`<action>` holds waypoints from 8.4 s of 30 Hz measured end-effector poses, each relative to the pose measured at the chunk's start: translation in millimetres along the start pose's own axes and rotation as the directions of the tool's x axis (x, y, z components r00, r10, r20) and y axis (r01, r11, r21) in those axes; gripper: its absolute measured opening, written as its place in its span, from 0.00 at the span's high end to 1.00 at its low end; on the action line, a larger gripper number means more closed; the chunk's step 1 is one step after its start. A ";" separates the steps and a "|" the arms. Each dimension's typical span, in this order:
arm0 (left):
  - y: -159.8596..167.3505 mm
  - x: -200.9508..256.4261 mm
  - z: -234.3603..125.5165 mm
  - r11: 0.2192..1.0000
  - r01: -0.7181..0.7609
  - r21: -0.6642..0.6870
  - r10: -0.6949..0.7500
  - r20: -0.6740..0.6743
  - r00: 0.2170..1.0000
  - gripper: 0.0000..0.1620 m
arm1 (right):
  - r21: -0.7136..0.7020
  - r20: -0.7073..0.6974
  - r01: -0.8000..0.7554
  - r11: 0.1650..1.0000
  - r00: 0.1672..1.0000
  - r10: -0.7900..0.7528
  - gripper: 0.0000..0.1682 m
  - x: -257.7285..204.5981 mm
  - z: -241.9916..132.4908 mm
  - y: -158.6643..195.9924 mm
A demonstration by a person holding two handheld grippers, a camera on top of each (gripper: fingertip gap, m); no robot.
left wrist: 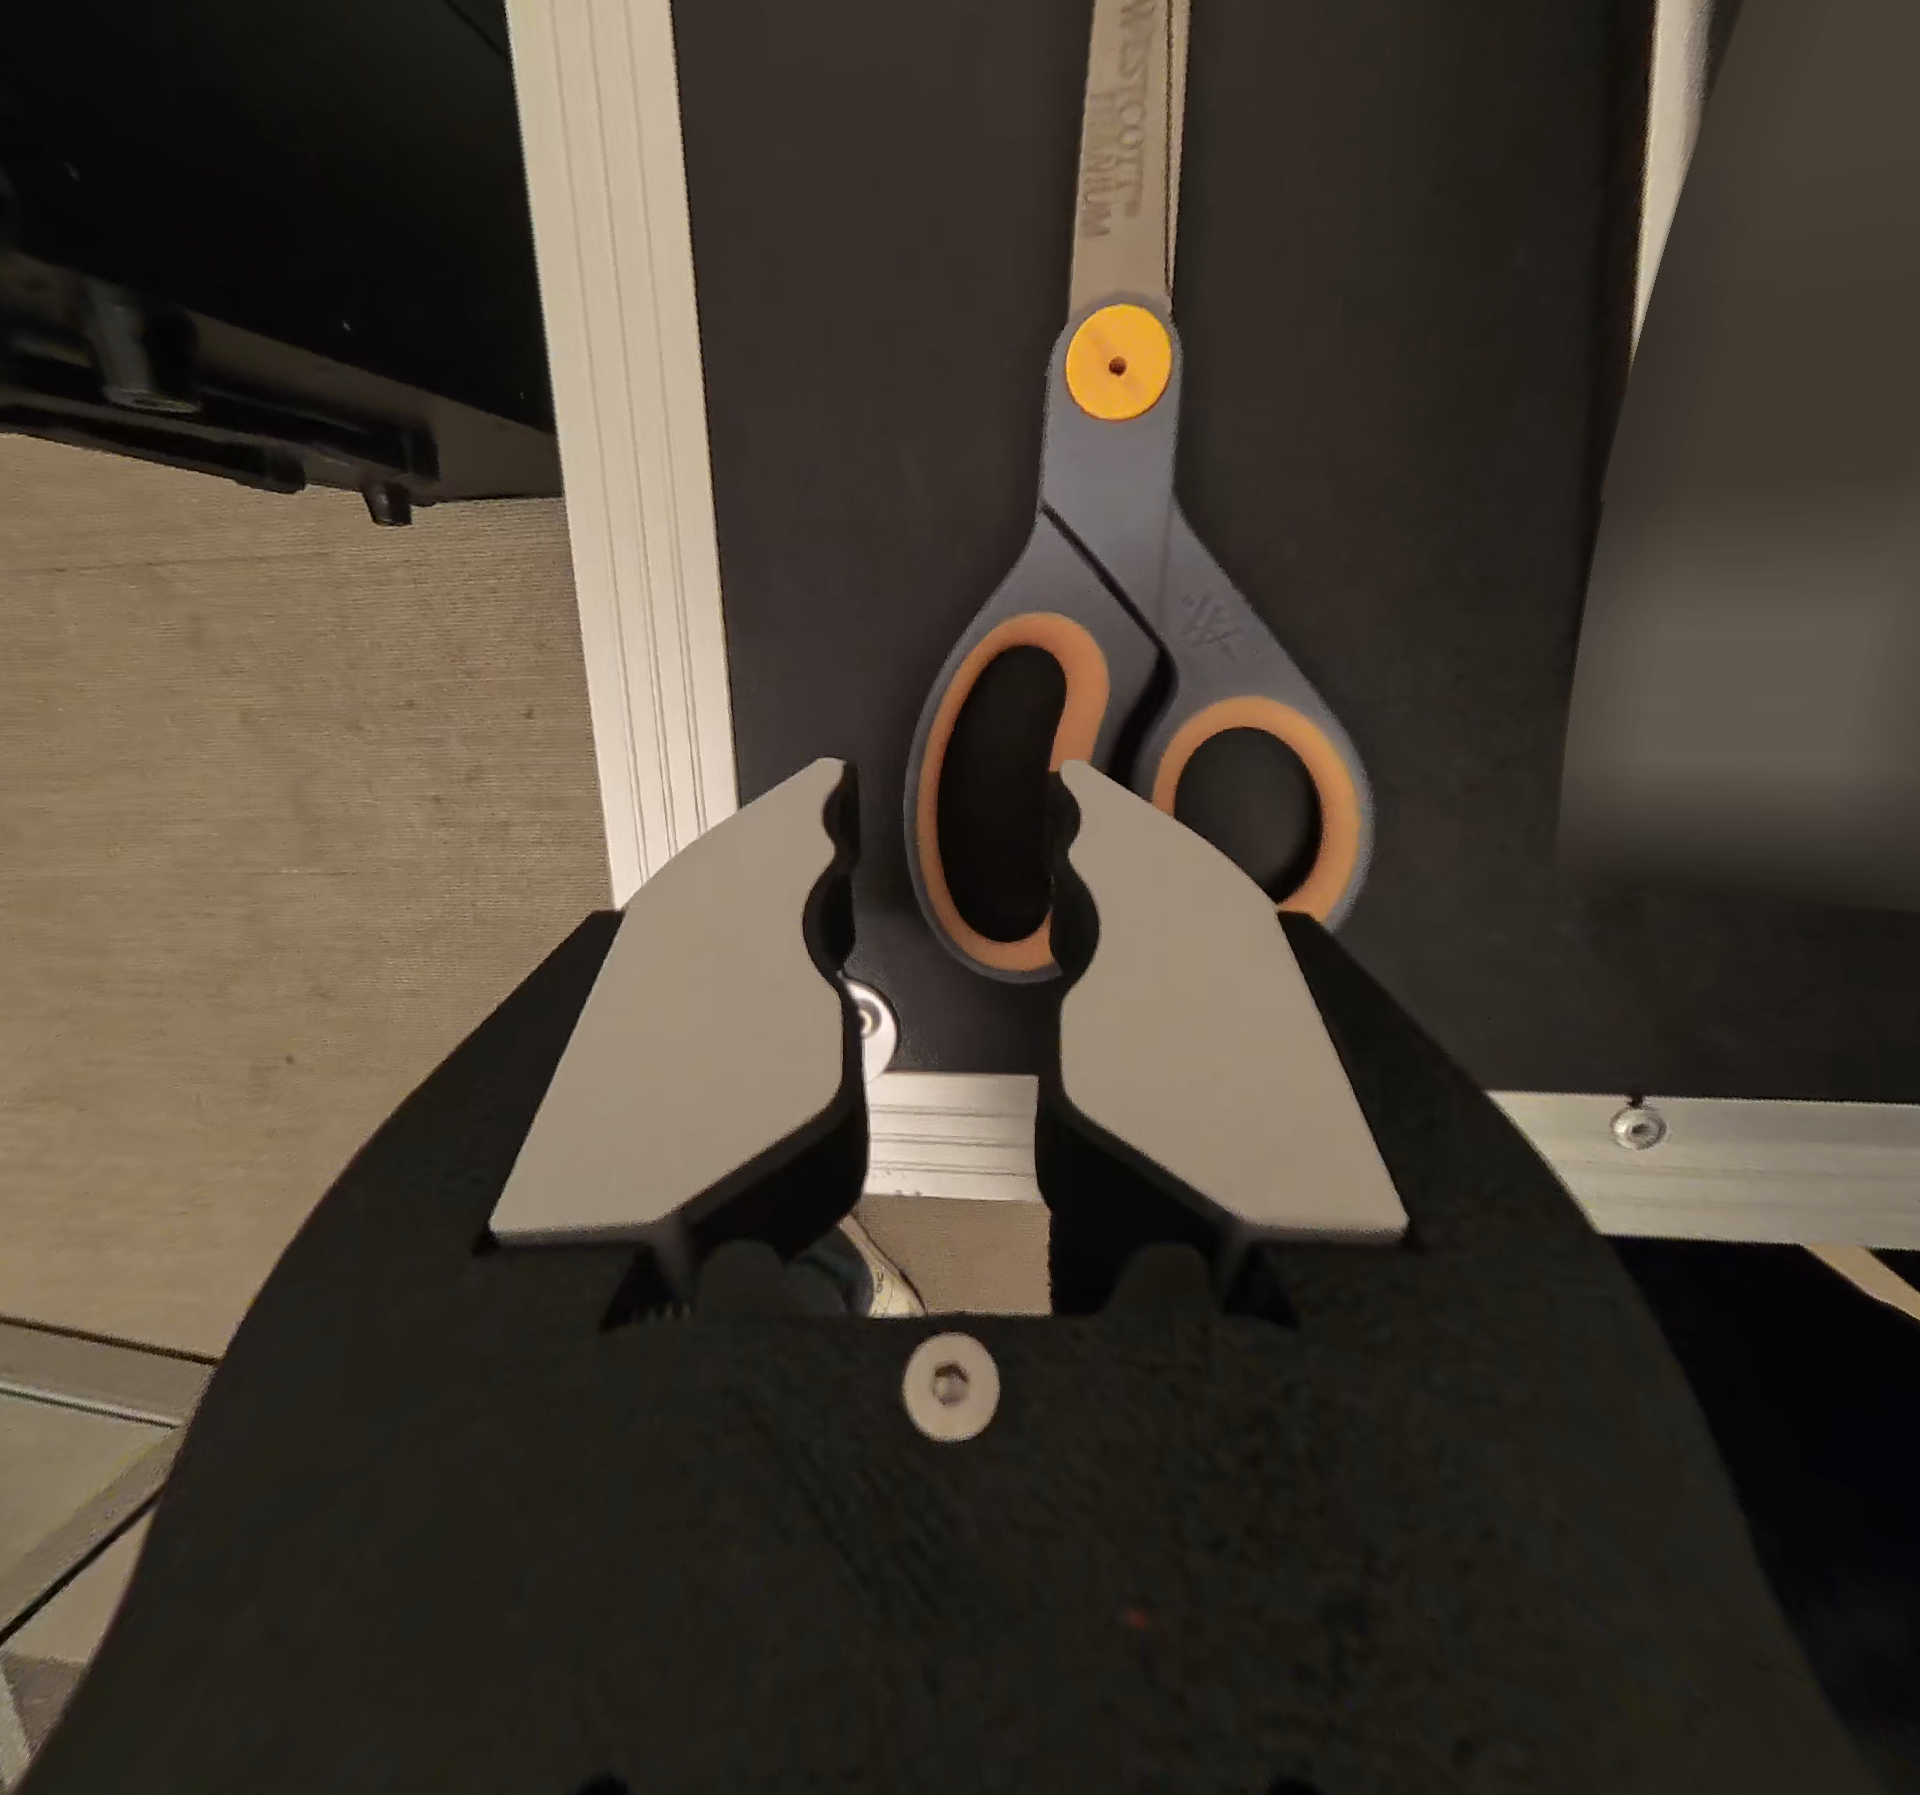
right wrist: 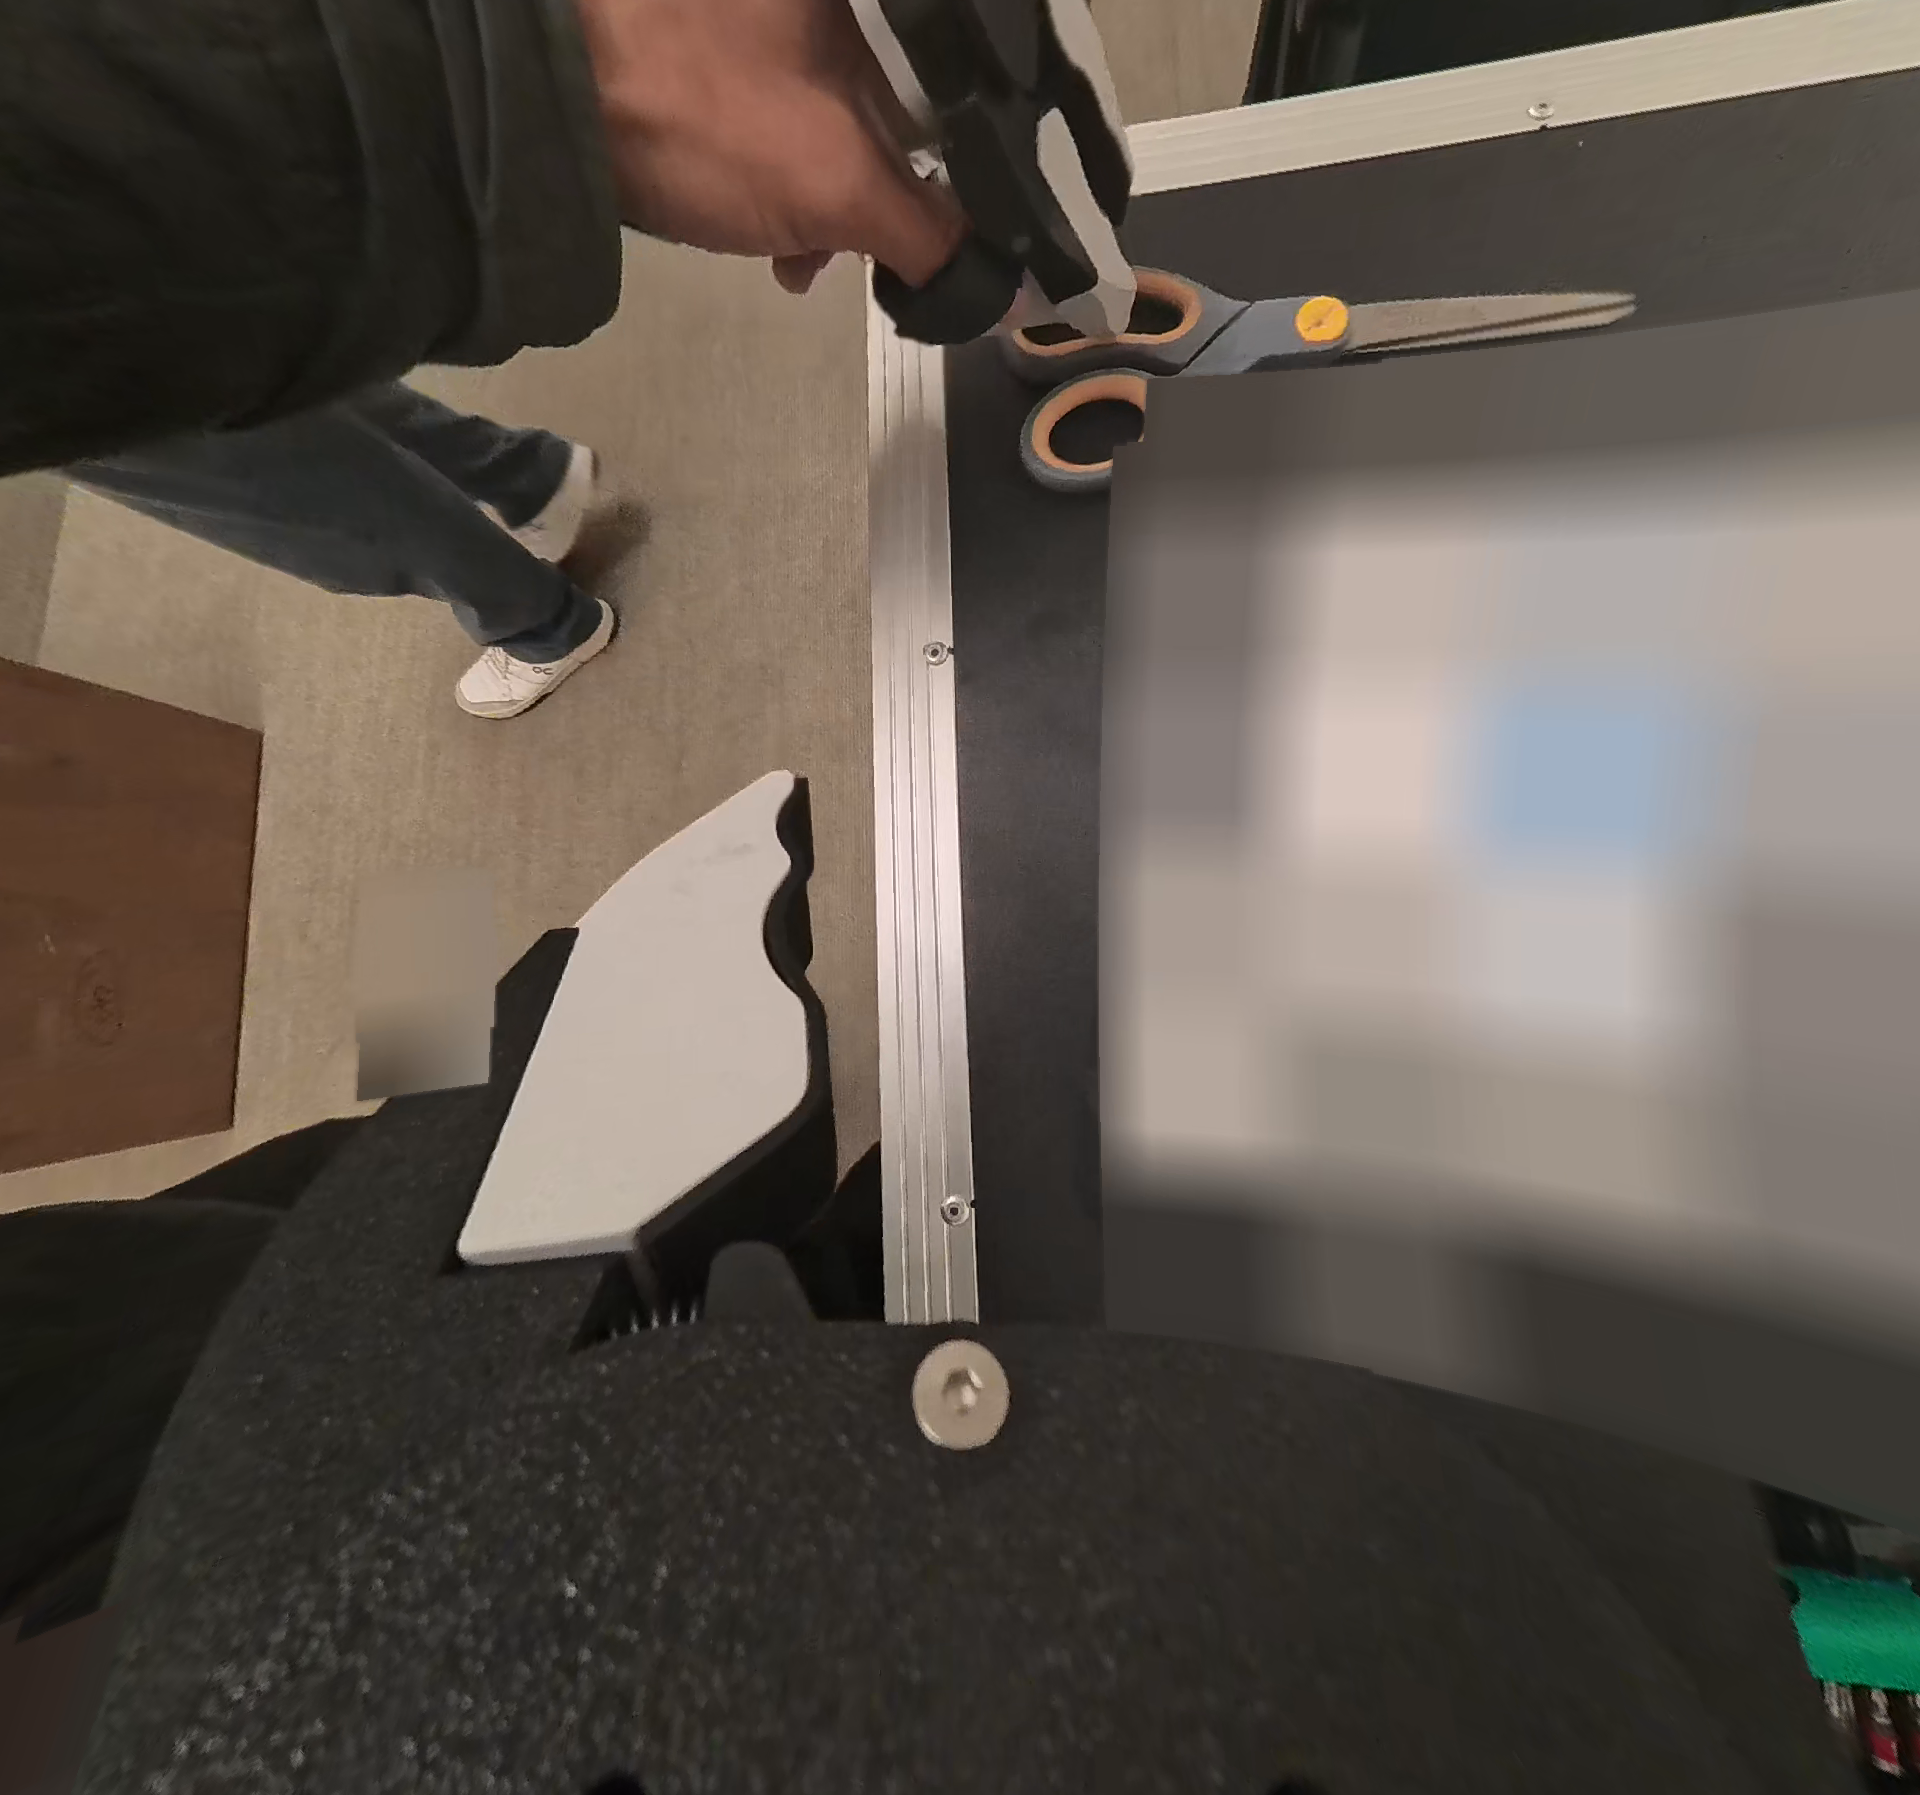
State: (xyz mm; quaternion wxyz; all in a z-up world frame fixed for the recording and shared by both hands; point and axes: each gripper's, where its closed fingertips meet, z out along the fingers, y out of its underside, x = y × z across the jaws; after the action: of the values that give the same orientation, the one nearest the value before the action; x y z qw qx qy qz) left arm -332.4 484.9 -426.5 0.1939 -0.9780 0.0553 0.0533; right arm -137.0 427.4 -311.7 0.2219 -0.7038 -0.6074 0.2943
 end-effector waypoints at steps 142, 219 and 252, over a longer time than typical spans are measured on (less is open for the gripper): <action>59.3 56.0 -188.3 0.907 0.261 0.331 -0.313 0.115 0.943 0.97 | 0.057 -0.240 0.153 0.987 0.961 -0.135 0.95 -38.5 44.0 -76.8; 75.8 37.1 -214.3 0.922 0.177 0.345 -0.246 0.165 0.955 0.97 | -0.066 -0.087 0.556 0.828 0.824 -0.560 0.95 -1.5 28.2 -73.9; 174.5 41.3 -240.6 0.763 0.472 0.441 -0.585 0.160 0.795 0.96 | 0.012 0.043 0.802 0.597 0.596 -0.802 0.95 -81.0 50.6 -106.3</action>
State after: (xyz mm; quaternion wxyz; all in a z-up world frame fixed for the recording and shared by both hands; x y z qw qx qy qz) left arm -294.1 228.3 -275.8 0.3919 -0.8777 -0.2452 0.1260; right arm -255.8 362.6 -265.6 0.3138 -0.3504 -0.8647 0.1759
